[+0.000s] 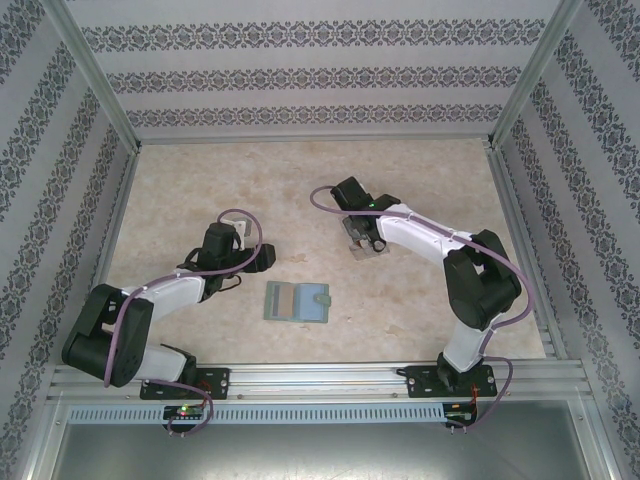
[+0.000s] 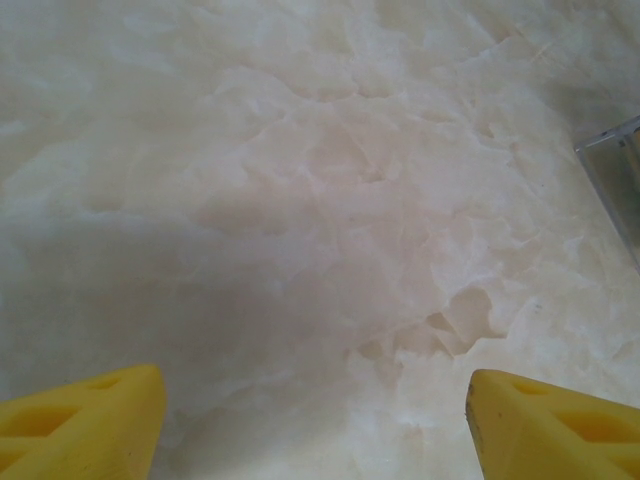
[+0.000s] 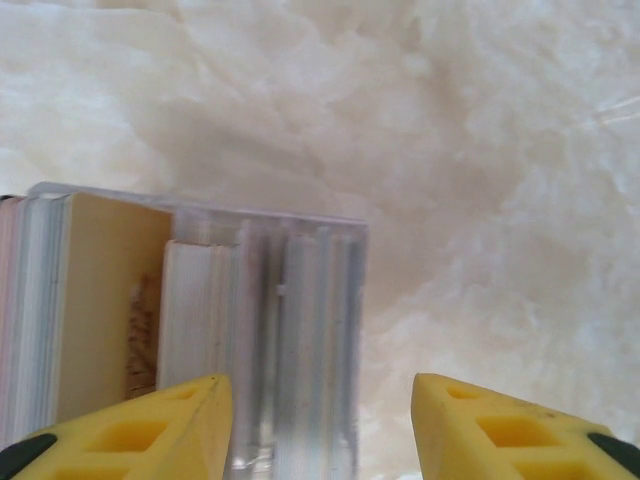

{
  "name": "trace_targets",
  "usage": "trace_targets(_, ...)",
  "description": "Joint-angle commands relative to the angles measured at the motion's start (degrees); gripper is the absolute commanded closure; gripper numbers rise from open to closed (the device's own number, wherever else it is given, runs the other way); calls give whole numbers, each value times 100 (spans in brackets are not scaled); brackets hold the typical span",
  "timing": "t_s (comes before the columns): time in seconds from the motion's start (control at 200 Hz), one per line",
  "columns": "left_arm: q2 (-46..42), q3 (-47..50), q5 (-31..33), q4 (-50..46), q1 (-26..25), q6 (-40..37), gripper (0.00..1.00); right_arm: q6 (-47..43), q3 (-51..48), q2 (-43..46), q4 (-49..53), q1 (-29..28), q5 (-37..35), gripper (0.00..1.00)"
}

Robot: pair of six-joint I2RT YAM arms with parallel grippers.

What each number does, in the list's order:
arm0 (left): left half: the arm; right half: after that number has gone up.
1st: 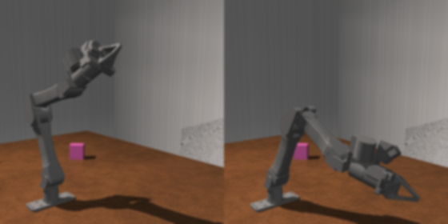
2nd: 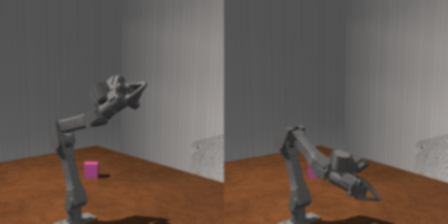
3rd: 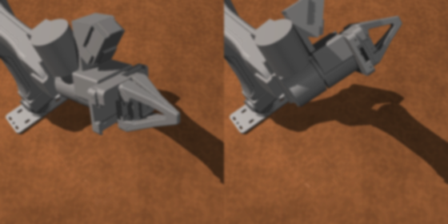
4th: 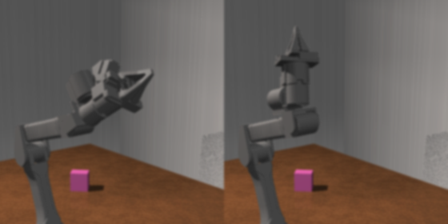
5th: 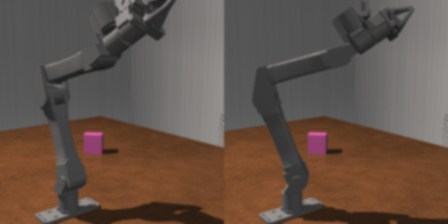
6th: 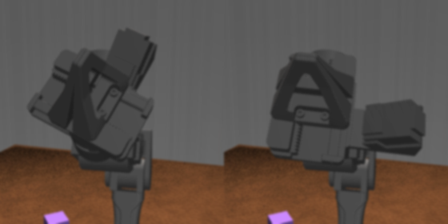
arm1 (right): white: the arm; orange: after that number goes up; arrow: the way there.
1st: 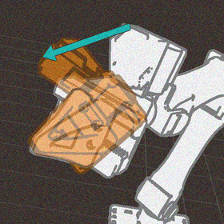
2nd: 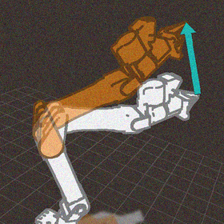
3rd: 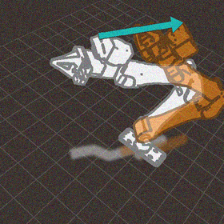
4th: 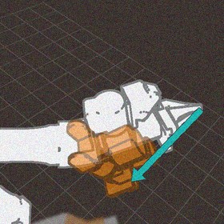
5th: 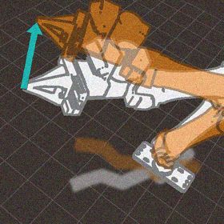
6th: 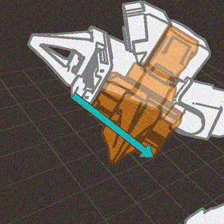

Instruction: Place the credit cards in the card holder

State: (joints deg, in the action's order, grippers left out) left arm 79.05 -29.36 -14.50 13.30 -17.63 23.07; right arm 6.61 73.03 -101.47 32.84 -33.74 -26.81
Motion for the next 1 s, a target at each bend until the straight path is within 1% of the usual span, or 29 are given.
trace_targets(0.0, 73, -158, 72, -105, -56, -82, 20, -123, 62, -22, 48, -1, -466, 50)
trace_targets(0.05, 126, -192, 19, -150, -53, -72, 21, -129, 42, -51, 19, 7, -325, 50)
trace_targets(0.13, 144, -178, 34, -113, -57, -70, 21, -19, 173, -71, 279, 8, -9, 50)
trace_targets(0.235, 232, -204, 2, -97, -54, -54, 21, 28, 44, 259, 205, 20, 582, 44)
trace_targets(0.29, 258, -235, -45, -125, -53, -55, 21, -17, -20, 484, 121, 142, 1183, 42)
trace_targets(0.325, 230, -222, -3, -121, -52, -62, 21, -40, -34, 597, 92, 265, 1662, 41)
trace_targets(0.385, 130, -171, 123, -76, -52, -94, 21, -16, -83, 720, 51, 516, 2281, 41)
trace_targets(0.46, 33, -134, 185, -45, -58, -133, 21, -175, -187, 719, -47, 752, 2789, 40)
trace_targets(0.545, -72, -65, 224, 3, -49, -130, 21, -351, -215, 563, -6, 867, 2941, 39)
trace_targets(0.61, -221, 99, 394, 218, -57, -71, 21, -375, -274, 468, -43, 879, 3070, 38)
trace_targets(0.684, -458, 247, 586, 296, -56, -69, 21, -373, -334, 335, -172, 847, 3036, 37)
trace_targets(0.874, -972, 517, 1019, 335, -57, -127, 21, -381, -295, 15, -137, 860, 2511, 37)
trace_targets(0.994, -1041, 519, 1034, 279, -55, -119, 21, -370, -283, -100, -159, 858, 2230, 39)
